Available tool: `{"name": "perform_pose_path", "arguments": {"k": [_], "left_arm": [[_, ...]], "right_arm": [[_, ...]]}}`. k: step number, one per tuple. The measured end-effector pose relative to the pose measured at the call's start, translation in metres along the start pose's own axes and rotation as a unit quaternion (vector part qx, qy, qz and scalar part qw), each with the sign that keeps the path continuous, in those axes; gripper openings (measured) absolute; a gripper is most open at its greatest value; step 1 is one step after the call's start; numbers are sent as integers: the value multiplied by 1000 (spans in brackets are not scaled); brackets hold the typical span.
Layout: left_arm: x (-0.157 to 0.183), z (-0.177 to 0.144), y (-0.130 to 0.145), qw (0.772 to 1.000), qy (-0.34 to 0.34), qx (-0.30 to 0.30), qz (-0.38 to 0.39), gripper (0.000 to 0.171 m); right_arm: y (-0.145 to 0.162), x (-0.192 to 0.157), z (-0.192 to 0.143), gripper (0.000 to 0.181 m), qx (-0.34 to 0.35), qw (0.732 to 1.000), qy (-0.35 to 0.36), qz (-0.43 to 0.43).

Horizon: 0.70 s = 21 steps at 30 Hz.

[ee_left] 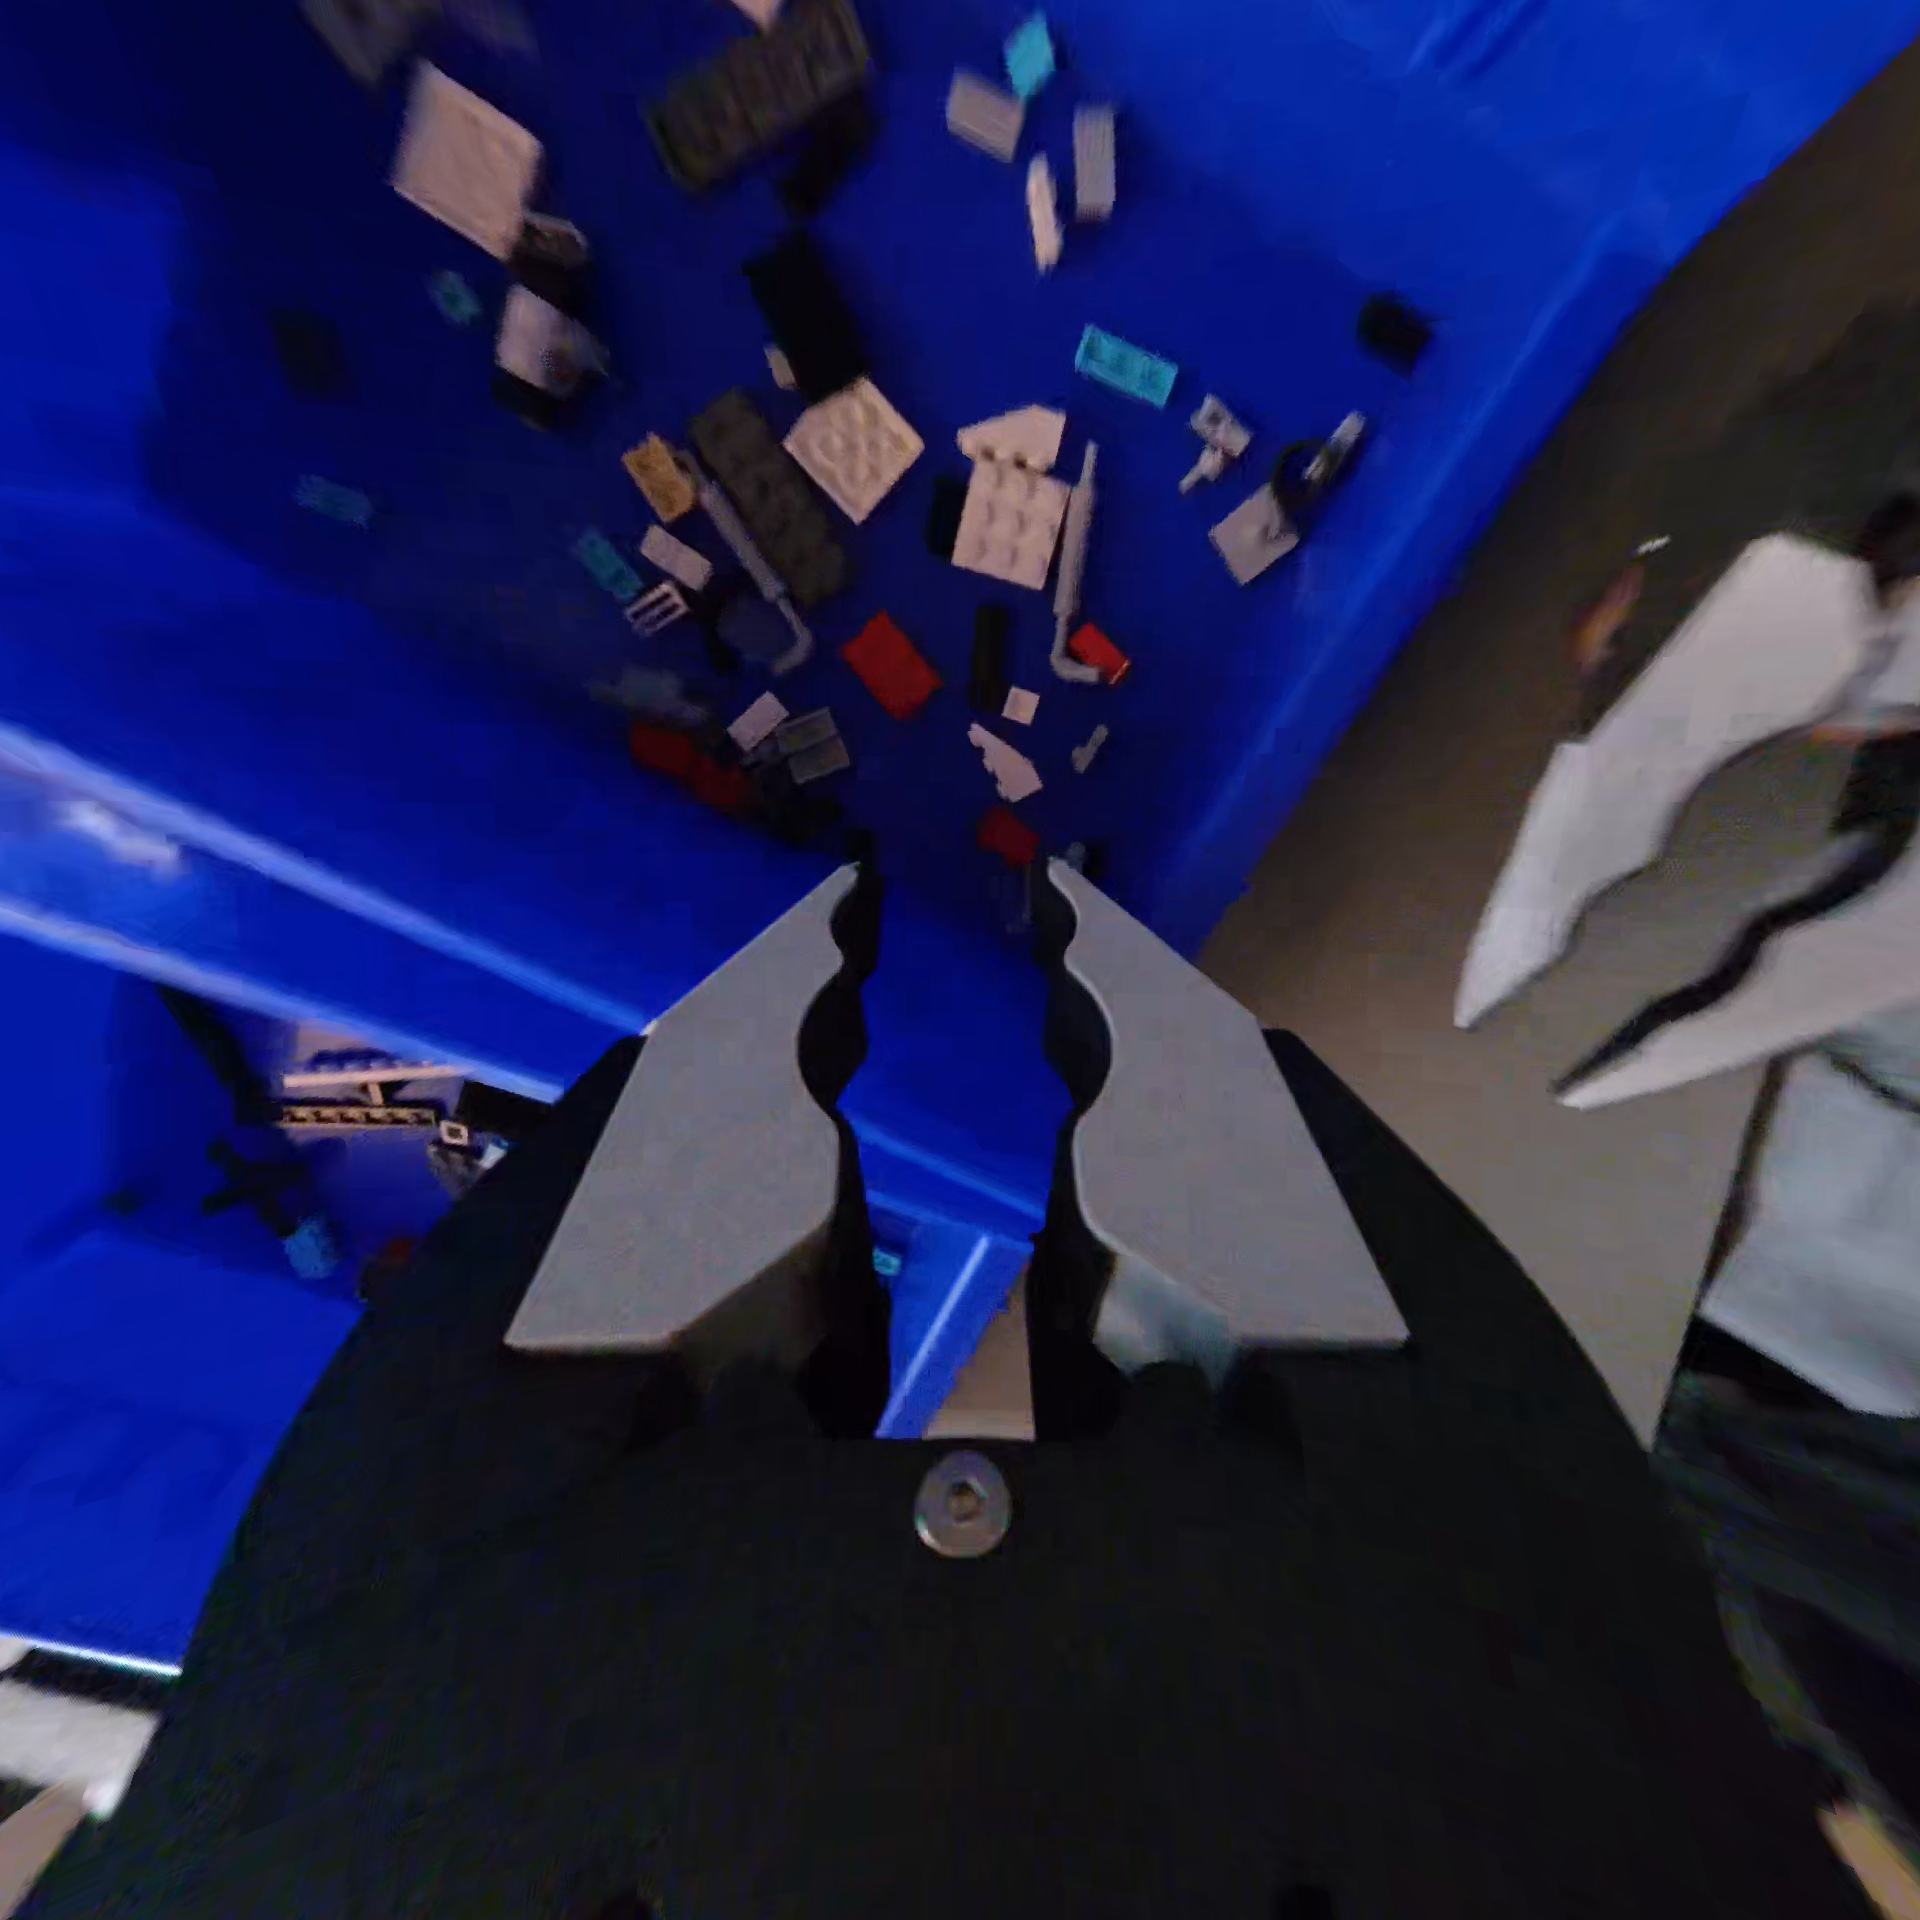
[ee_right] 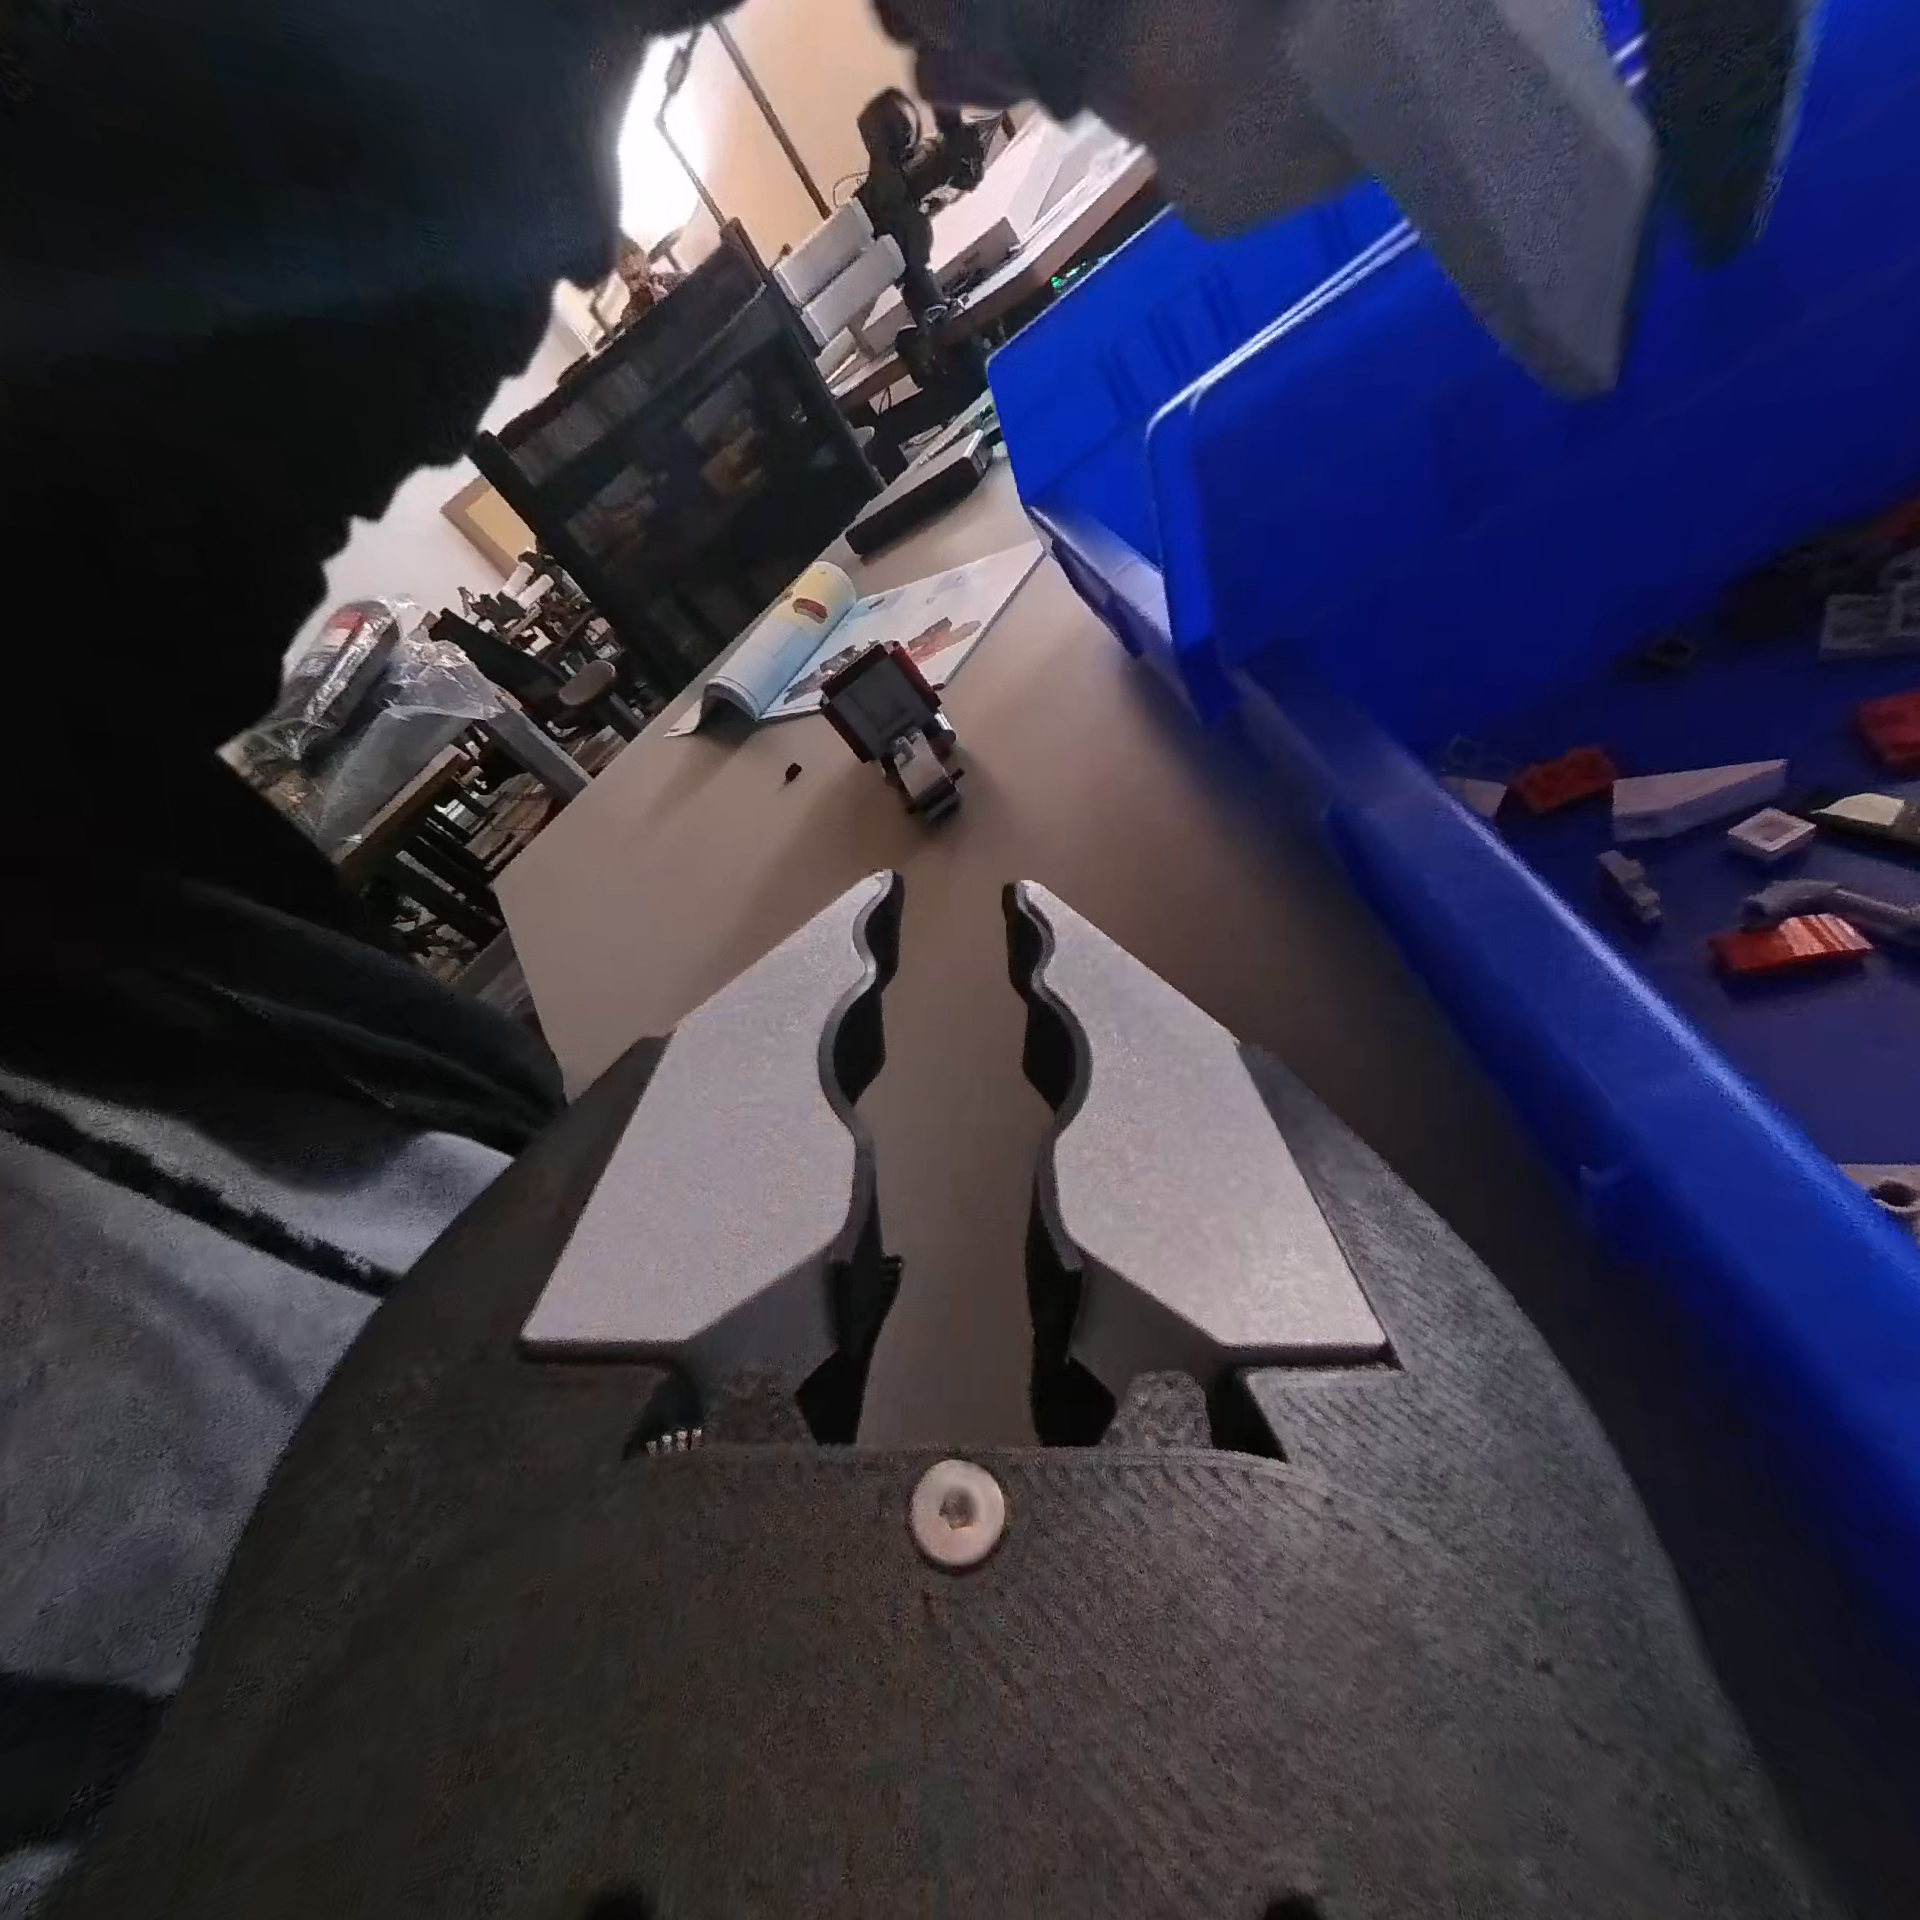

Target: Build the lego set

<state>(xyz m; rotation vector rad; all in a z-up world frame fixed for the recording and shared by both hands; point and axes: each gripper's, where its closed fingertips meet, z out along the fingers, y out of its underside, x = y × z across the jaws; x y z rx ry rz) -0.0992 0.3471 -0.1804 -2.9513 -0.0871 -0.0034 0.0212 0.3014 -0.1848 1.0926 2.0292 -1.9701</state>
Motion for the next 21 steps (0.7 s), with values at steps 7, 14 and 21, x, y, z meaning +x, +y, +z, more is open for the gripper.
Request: {"name": "perform_pose_path", "arguments": {"k": [7, 14, 21], "left_arm": [[-21, 43, 10, 976, -72, -194, 73, 26], [-20, 65, 34, 943, -76, -306, 104, 24], [-22, 70, 39, 931, -78, -337, 113, 22]], "right_arm": [[-1, -1, -1, 20, 3, 1000, 3, -9], [-1, -3, -2, 19, 7, 1000, -3, -11], [-1, -3, -4, 20, 6, 1000, -3, -10]]}}
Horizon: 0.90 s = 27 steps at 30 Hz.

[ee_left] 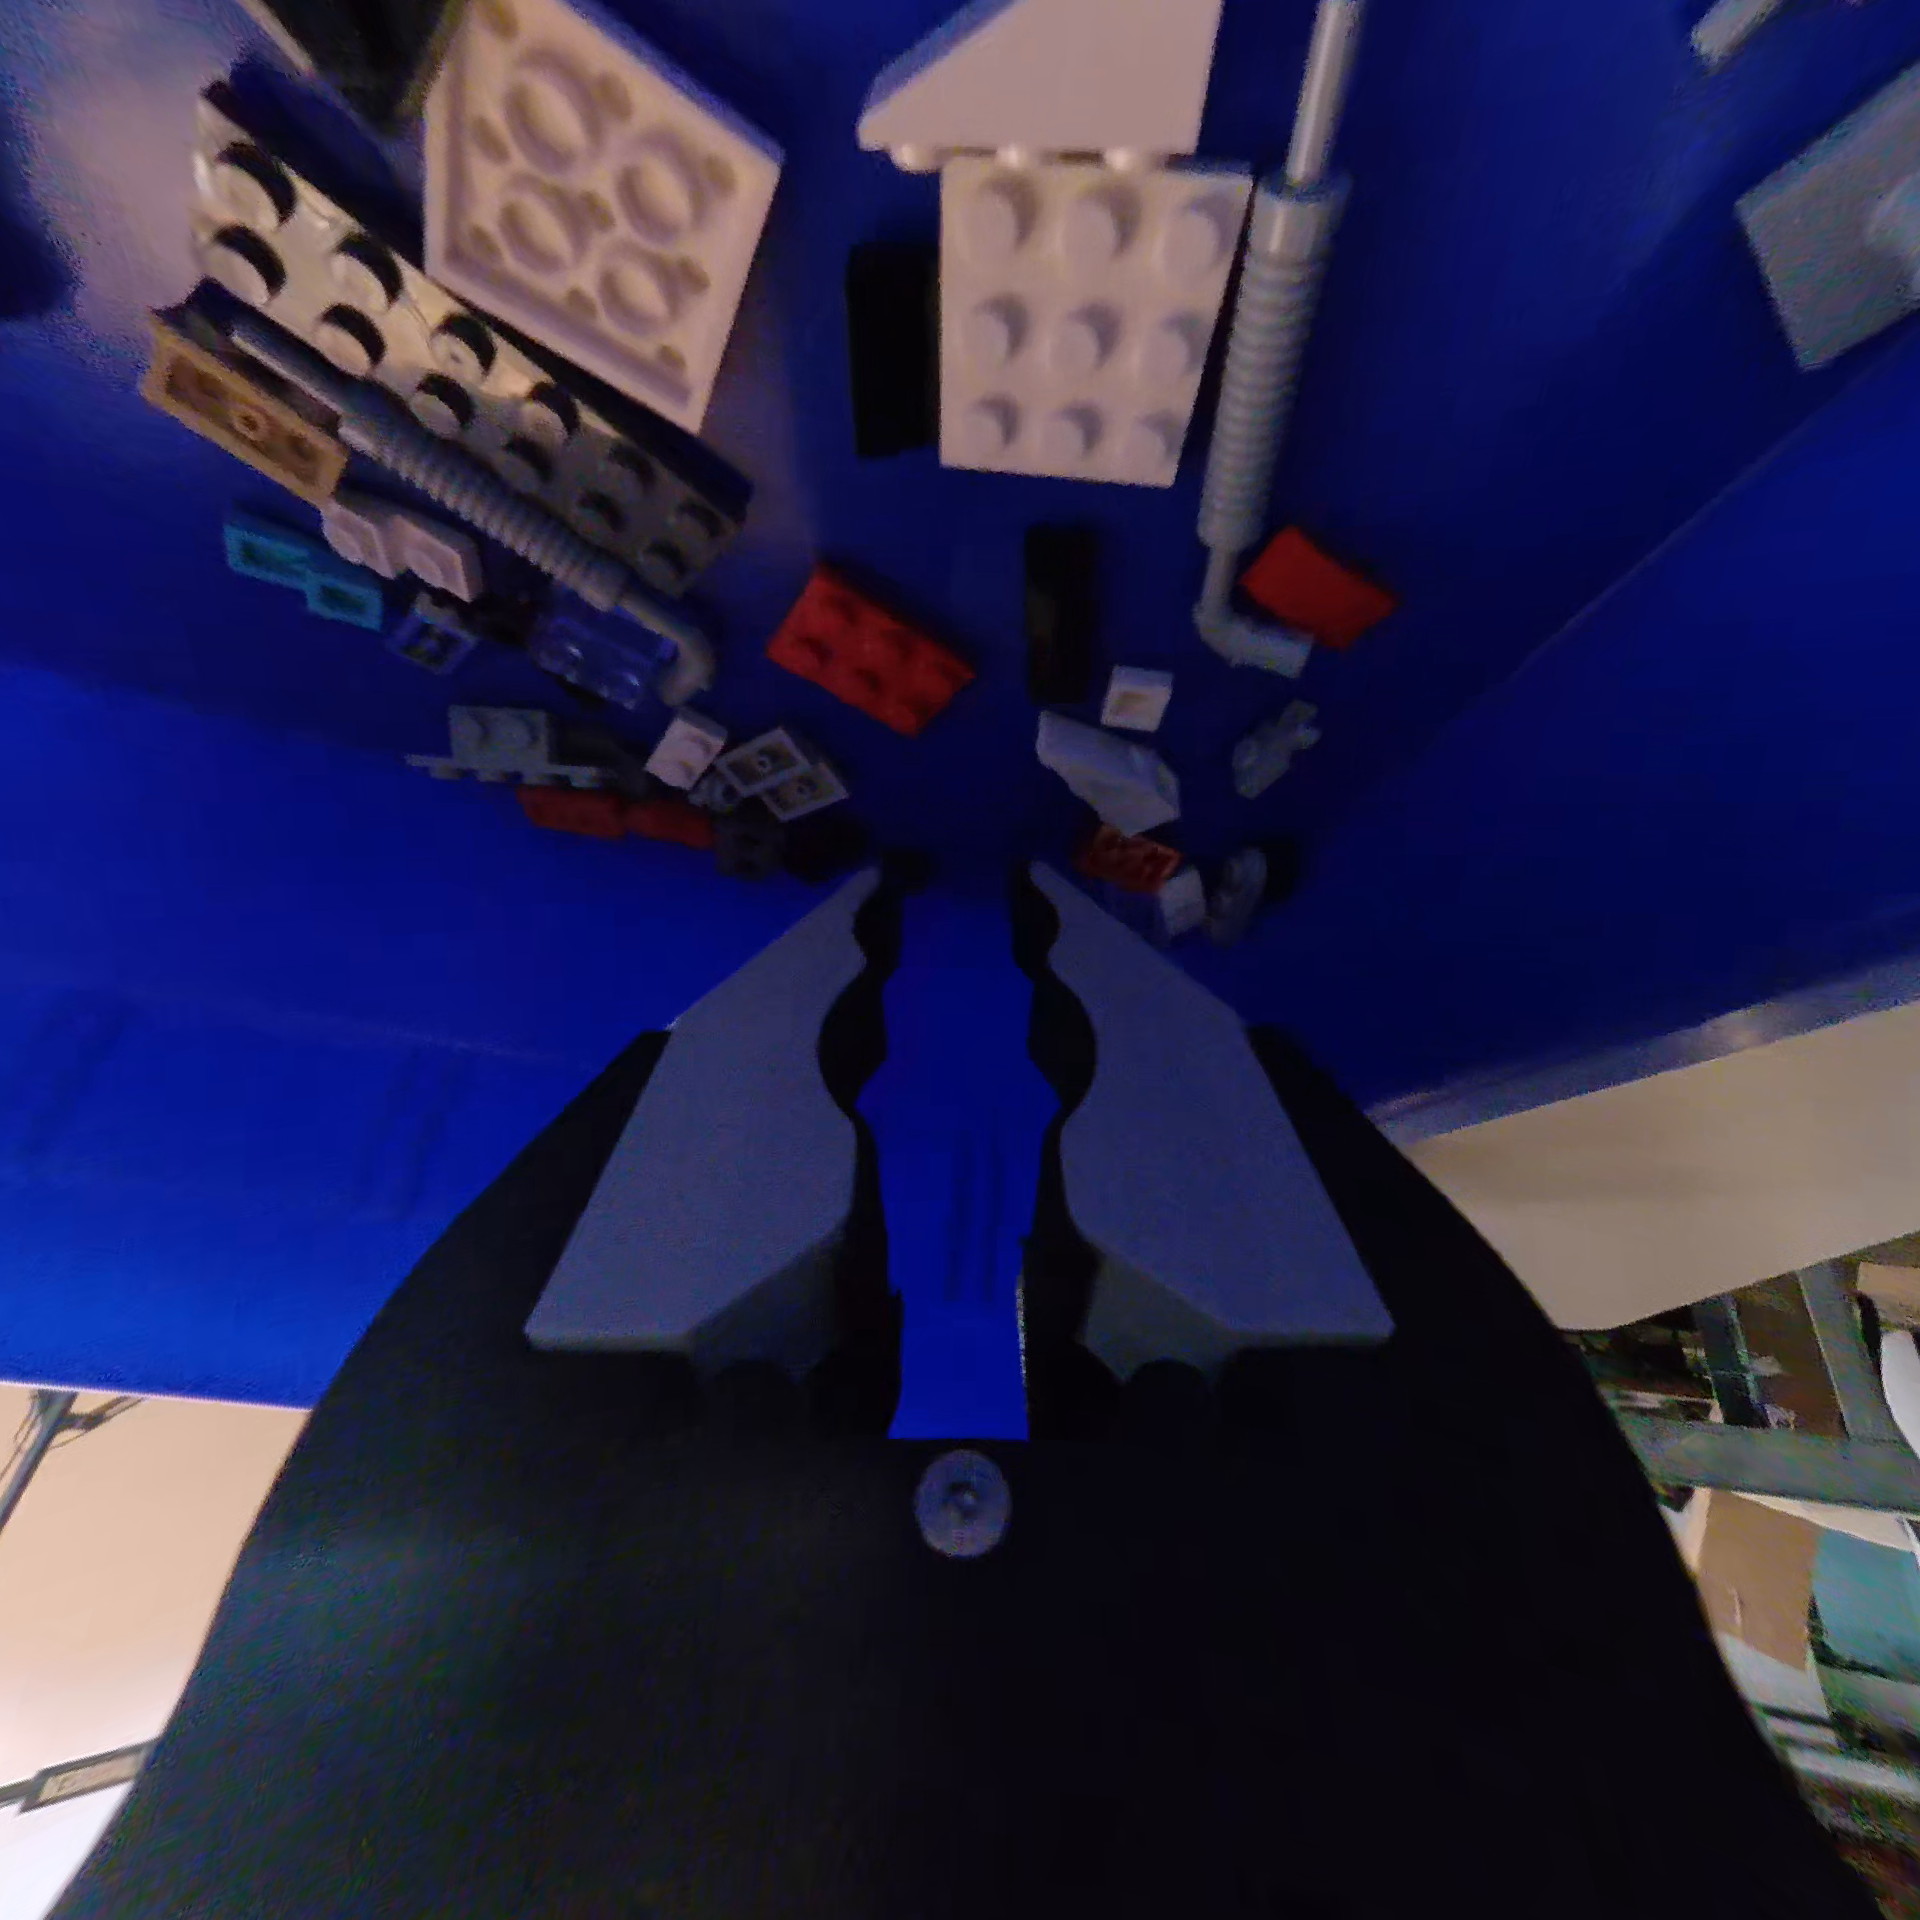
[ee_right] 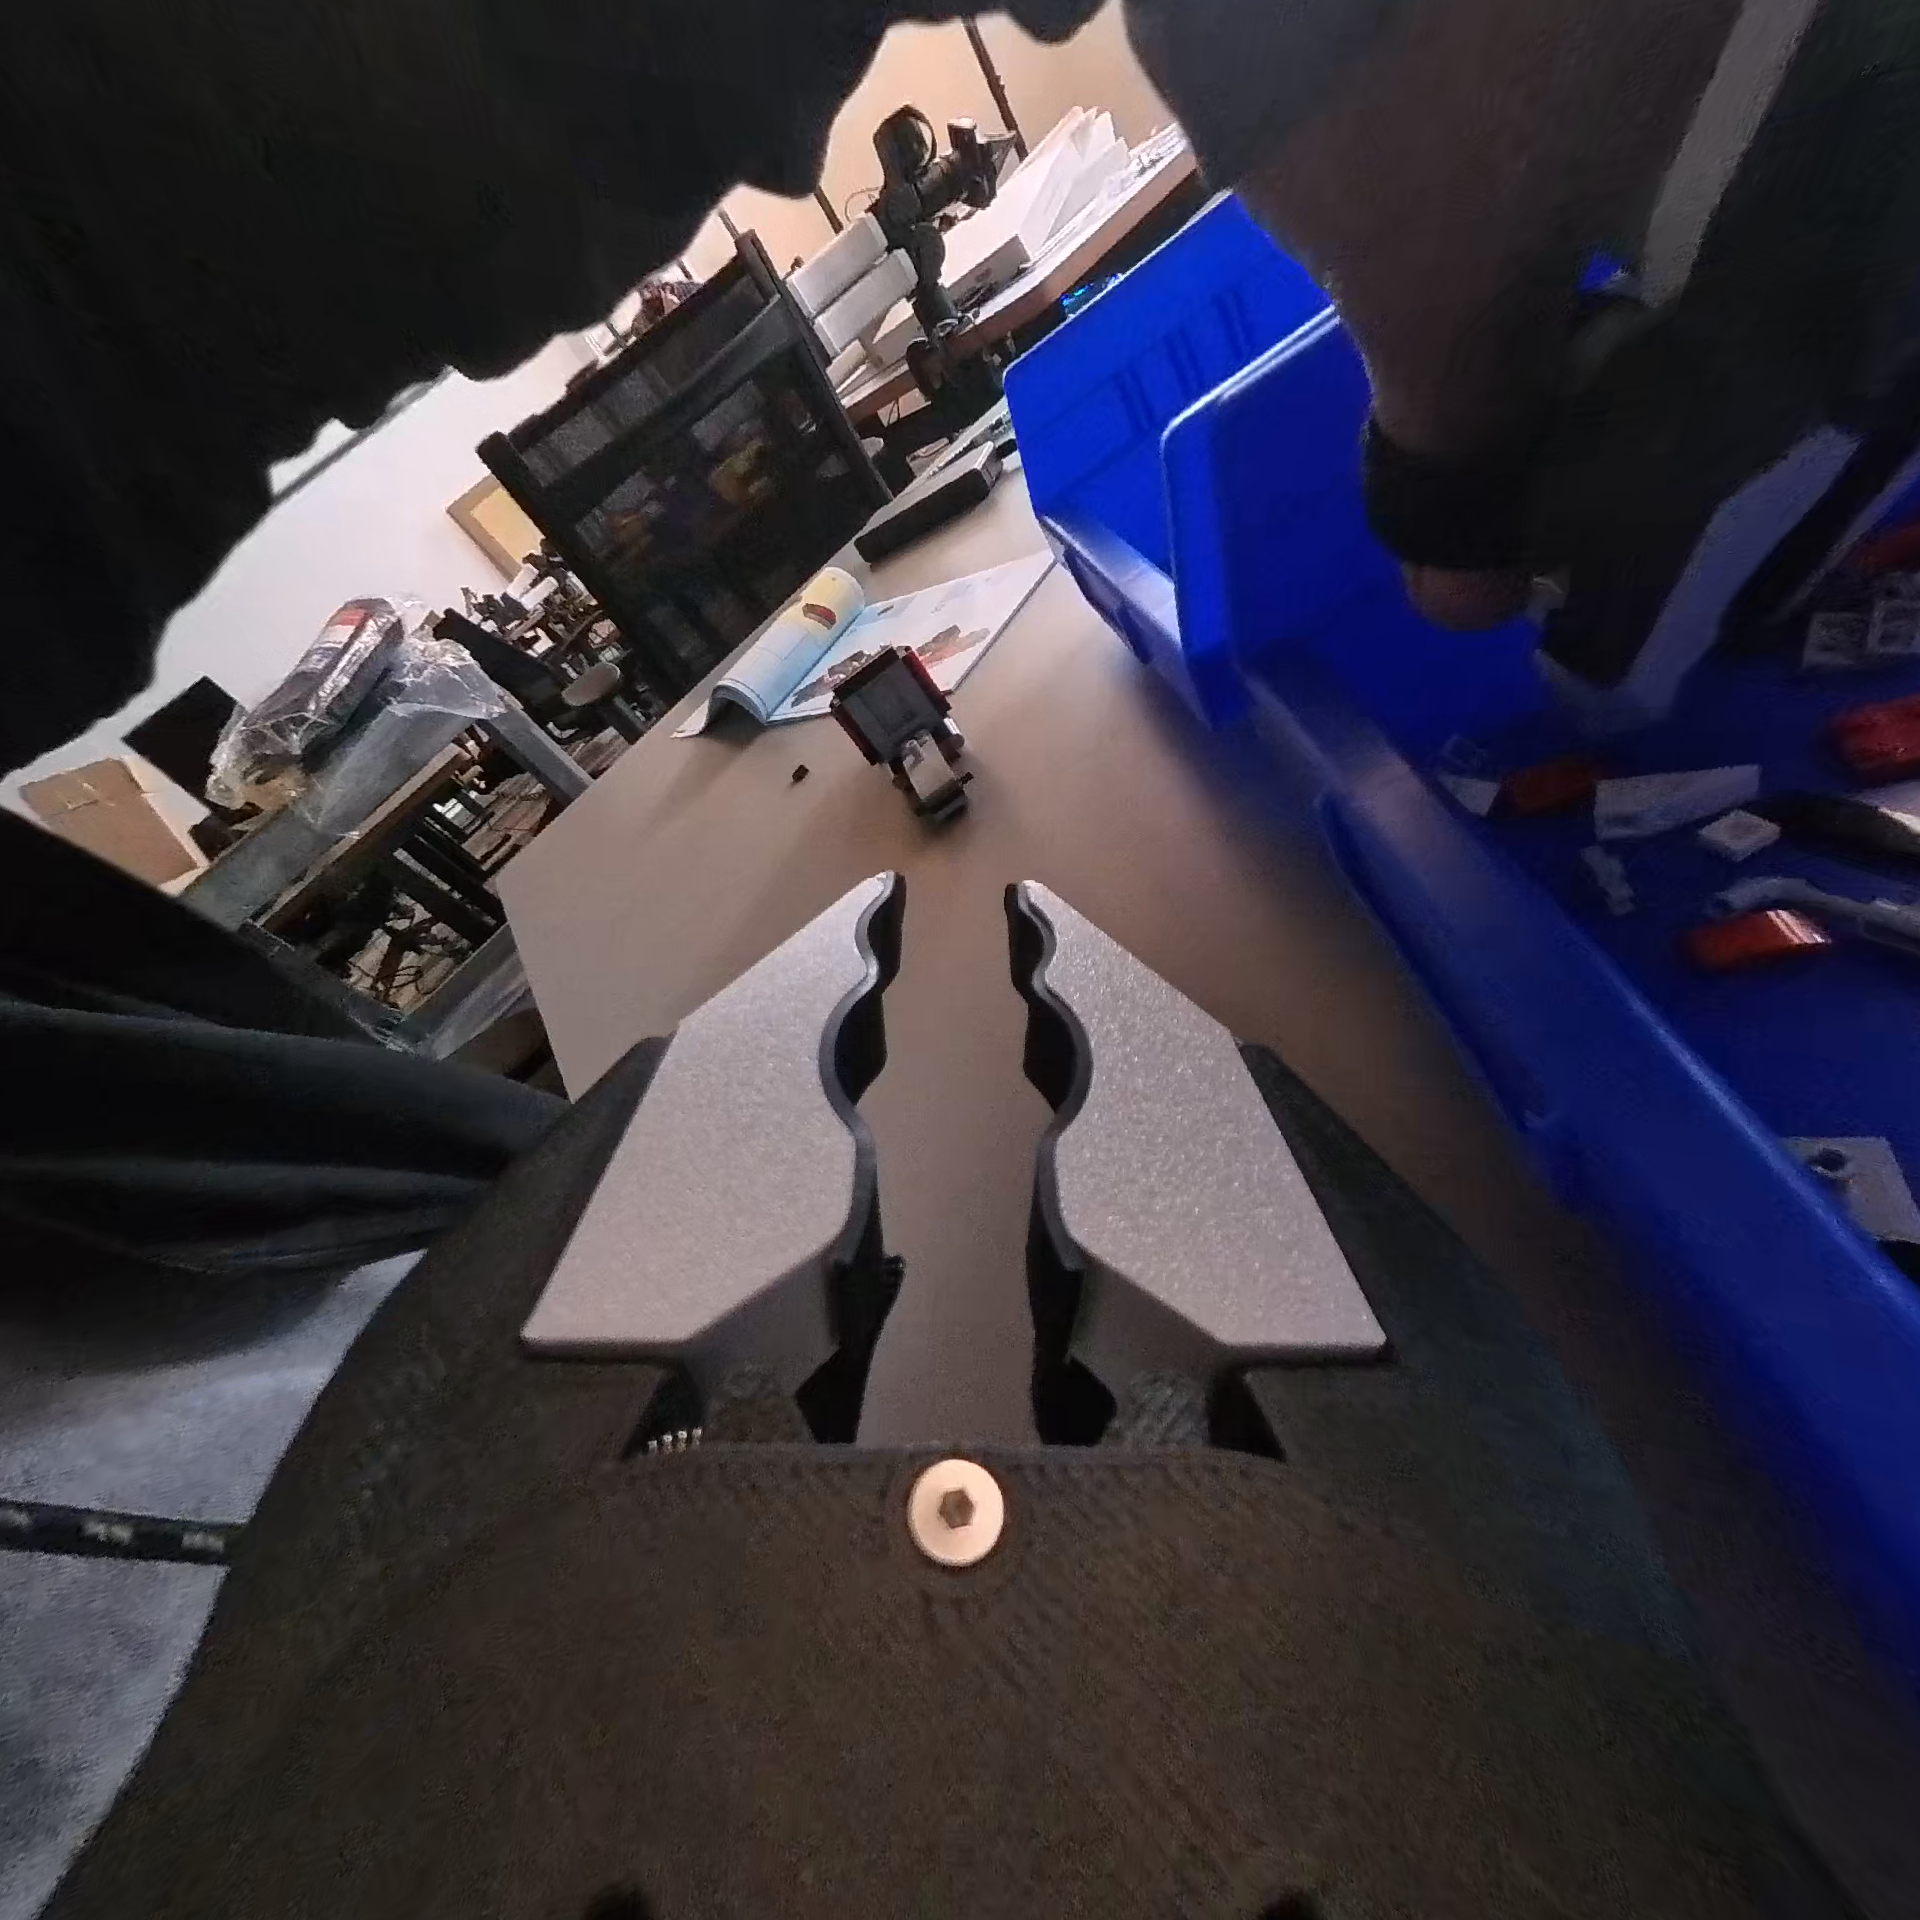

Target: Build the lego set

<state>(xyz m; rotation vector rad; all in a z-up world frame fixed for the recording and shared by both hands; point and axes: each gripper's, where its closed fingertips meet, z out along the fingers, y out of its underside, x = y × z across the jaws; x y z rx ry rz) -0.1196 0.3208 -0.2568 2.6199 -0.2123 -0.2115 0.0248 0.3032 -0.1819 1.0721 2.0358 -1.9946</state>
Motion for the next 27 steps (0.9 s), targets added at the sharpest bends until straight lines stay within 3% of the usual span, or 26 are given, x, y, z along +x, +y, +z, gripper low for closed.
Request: {"name": "perform_pose_path", "arguments": {"k": [3, 5, 12, 19, 27], "left_arm": [[-2, 0, -1, 1000, 6, -2, 5, 18], [-8, 1, -2, 1000, -4, 3, 6, 3], [-8, -11, -2, 999, 26, 43, -16, 1], [-5, -48, 8, 986, 59, 140, -65, 1], [12, -90, 37, 941, 95, 291, -145, 1]], "right_arm": [[0, 0, 0, 20, 0, 1000, 1, 0], [0, 1, 0, 20, -1, 1000, 2, 1], [1, 2, 0, 20, -4, 1000, 6, 1], [2, 3, 1, 20, -9, 1000, 8, 3], [3, 4, 1, 20, -12, 1000, 9, 3]]}}
